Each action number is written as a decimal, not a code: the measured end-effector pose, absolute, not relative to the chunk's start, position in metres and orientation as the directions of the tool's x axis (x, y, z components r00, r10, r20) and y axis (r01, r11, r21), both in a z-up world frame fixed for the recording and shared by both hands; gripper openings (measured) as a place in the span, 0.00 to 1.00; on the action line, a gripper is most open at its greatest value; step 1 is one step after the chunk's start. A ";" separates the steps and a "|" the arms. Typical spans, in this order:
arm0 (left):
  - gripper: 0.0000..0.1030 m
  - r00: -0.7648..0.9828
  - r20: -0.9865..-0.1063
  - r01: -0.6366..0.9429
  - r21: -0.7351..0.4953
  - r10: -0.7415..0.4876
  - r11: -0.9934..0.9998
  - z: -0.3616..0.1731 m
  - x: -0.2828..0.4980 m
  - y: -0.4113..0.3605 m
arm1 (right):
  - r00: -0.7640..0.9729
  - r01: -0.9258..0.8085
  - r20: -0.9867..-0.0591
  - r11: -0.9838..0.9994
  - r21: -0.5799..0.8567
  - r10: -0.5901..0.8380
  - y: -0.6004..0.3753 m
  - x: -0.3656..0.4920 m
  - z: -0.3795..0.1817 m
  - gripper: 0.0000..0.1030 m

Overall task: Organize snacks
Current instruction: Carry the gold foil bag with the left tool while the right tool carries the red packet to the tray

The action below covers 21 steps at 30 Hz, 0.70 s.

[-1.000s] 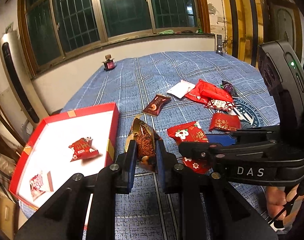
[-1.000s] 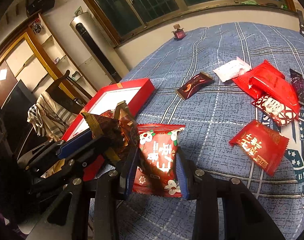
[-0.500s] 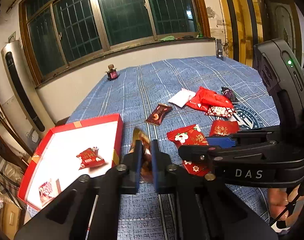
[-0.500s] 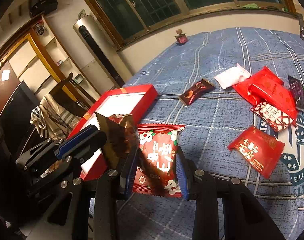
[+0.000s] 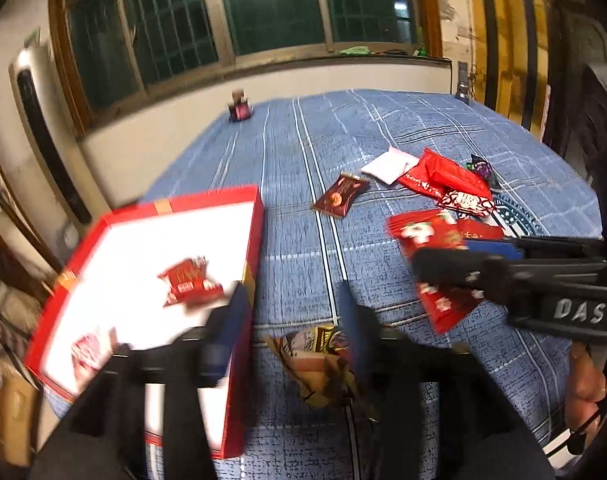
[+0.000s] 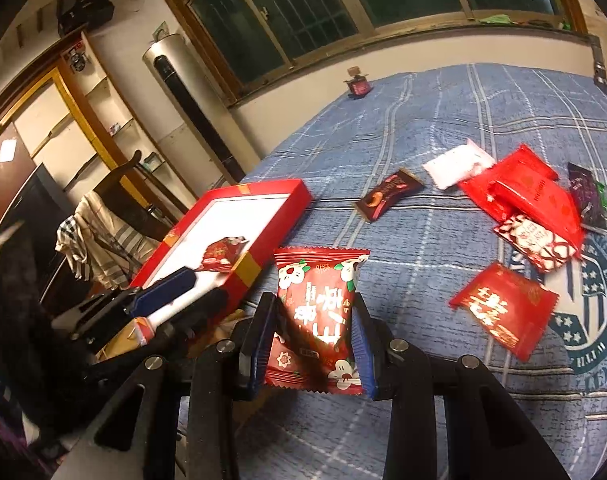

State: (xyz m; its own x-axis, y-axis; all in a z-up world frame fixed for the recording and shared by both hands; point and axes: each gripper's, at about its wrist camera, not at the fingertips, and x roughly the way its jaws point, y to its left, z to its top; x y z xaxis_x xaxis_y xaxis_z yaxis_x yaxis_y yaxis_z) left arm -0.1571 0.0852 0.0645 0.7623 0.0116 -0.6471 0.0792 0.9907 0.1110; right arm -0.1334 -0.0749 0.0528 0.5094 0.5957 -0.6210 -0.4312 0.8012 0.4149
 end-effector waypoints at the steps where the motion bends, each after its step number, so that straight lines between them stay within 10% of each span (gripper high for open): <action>1: 0.56 0.761 -0.648 0.085 0.083 -0.011 0.993 0.065 -0.157 0.091 | 0.515 -0.422 -0.621 0.805 0.417 0.591 -0.080 -0.133 0.051 0.36; 5: 0.78 0.763 -0.644 0.110 0.042 -0.057 0.993 0.071 -0.154 0.104 | 0.531 -0.380 -0.616 0.813 0.441 0.582 -0.102 -0.126 0.045 0.36; 21: 0.79 0.576 -0.815 0.232 0.087 -0.065 0.969 0.014 -0.141 0.065 | 0.535 -0.343 -0.603 0.804 0.486 0.593 -0.125 -0.118 0.032 0.36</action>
State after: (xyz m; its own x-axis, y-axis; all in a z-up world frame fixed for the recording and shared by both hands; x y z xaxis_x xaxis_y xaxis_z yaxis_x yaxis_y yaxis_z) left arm -0.1414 0.0646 0.0139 0.5763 -0.0648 -0.8147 0.2317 0.9689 0.0869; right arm -0.1179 -0.1252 0.0316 0.5346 0.5925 -0.6026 -0.3429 0.8038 0.4861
